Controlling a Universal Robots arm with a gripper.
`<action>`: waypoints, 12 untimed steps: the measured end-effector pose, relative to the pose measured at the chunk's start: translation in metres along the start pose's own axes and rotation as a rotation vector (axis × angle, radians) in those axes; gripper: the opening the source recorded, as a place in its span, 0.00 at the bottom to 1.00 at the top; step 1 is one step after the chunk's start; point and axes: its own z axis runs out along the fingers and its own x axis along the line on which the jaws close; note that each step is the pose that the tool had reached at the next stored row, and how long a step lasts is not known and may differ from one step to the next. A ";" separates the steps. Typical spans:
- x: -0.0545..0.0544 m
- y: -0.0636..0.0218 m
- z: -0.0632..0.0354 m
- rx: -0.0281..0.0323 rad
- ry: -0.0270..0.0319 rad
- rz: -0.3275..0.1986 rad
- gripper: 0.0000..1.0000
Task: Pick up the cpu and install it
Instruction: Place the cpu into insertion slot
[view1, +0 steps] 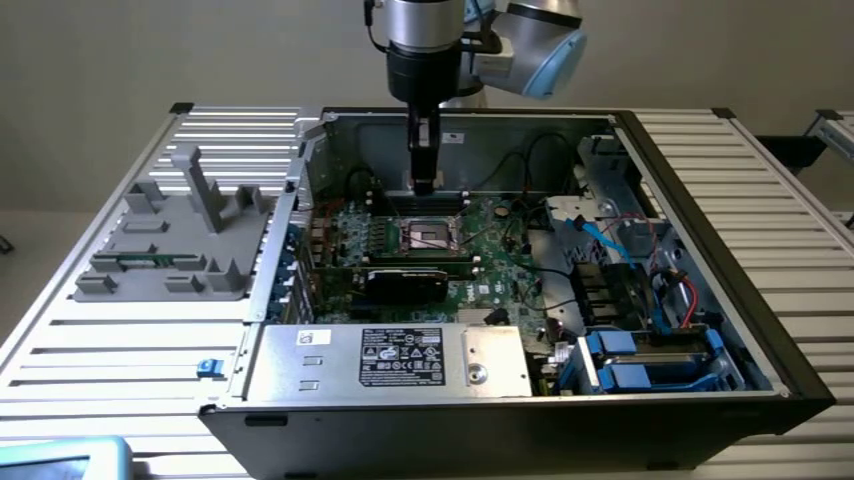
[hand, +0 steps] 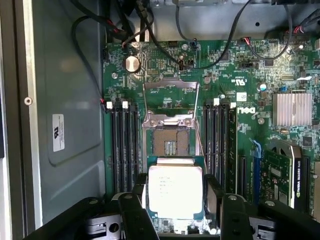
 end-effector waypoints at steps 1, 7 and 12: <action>0.000 0.0000 0.0019 0.0000 0.0000 0.000 0.55; 0.000 -0.0001 0.0128 0.0000 0.0000 0.000 0.55; -0.001 0.0006 0.0219 0.0001 0.0000 0.000 0.55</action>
